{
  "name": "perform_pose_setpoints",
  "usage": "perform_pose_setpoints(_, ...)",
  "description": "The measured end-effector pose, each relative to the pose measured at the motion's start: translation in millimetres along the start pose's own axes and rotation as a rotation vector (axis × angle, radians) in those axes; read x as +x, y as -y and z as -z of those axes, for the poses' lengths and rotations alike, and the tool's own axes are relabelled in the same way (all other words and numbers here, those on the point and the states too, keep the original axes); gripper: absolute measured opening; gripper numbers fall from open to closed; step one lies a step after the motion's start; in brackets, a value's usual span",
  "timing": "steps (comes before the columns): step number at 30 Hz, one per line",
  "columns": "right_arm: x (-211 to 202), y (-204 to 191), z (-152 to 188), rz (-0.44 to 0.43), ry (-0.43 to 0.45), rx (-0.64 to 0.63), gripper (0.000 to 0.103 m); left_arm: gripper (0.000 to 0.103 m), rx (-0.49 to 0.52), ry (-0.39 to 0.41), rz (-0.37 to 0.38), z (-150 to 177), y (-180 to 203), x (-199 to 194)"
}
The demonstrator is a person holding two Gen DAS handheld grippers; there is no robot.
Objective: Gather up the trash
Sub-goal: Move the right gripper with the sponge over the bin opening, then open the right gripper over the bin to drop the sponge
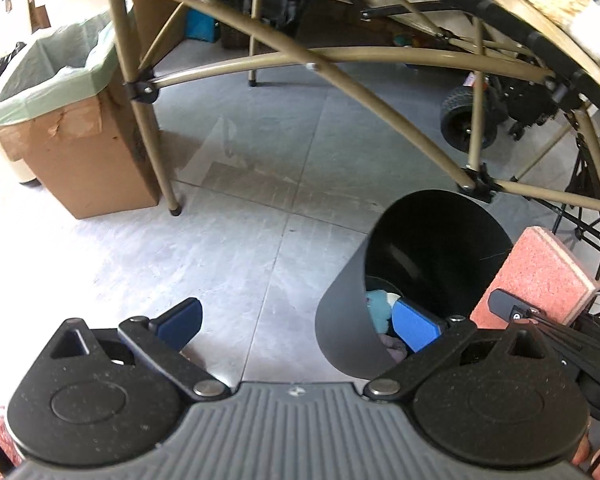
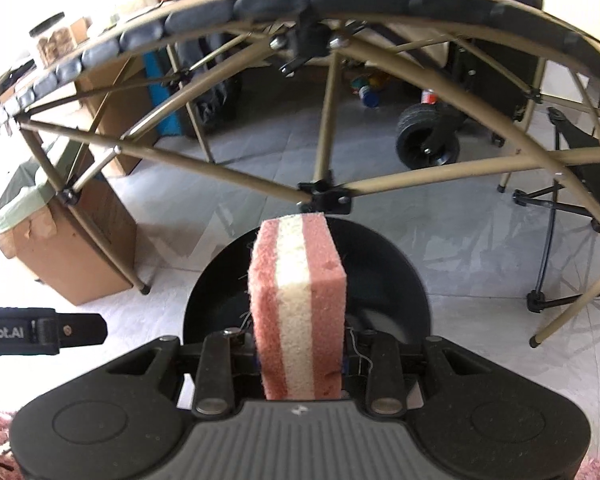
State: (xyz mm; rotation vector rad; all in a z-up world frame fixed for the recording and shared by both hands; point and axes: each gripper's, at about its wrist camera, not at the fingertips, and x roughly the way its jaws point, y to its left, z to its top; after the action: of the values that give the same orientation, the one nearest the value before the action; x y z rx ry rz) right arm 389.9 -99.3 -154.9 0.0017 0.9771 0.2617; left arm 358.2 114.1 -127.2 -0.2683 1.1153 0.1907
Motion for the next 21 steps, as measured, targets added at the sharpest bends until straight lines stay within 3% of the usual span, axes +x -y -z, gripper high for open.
perform_pose_setpoints(21,63.3,-18.9,-7.4,-0.007,-0.158,-0.025,0.032,0.103,-0.069,-0.08,-0.053,-4.6,-29.4,29.0)
